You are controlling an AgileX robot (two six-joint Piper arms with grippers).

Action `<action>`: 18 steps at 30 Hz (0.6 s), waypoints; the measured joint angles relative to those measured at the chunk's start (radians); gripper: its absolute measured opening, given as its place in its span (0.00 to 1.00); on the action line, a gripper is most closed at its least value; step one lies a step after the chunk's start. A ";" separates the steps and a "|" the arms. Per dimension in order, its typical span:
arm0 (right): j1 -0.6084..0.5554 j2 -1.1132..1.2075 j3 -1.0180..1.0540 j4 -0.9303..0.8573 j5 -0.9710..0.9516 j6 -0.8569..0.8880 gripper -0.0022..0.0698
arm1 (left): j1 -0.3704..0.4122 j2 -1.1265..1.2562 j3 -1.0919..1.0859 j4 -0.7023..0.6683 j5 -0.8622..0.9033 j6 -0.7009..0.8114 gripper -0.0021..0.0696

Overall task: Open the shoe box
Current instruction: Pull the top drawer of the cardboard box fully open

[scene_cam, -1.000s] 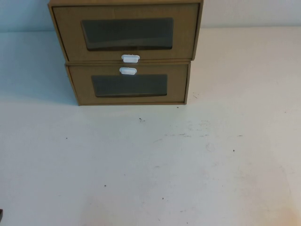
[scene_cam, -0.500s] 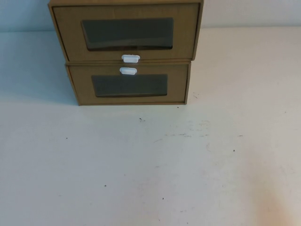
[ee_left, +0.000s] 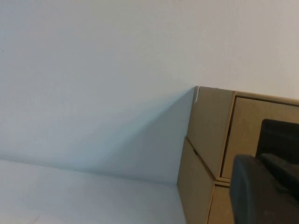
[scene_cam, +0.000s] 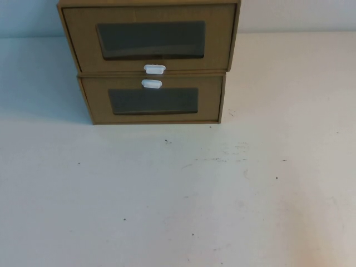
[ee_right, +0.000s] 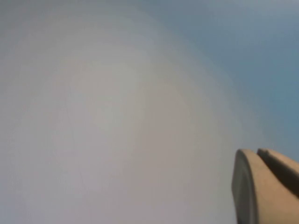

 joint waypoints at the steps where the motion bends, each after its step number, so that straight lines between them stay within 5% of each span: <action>1: 0.000 0.000 0.000 0.002 -0.030 0.000 0.01 | 0.000 0.000 0.000 -0.003 -0.005 -0.004 0.02; 18: 0.000 0.000 -0.014 0.010 -0.153 0.000 0.01 | 0.000 0.000 0.000 -0.039 -0.476 -0.287 0.02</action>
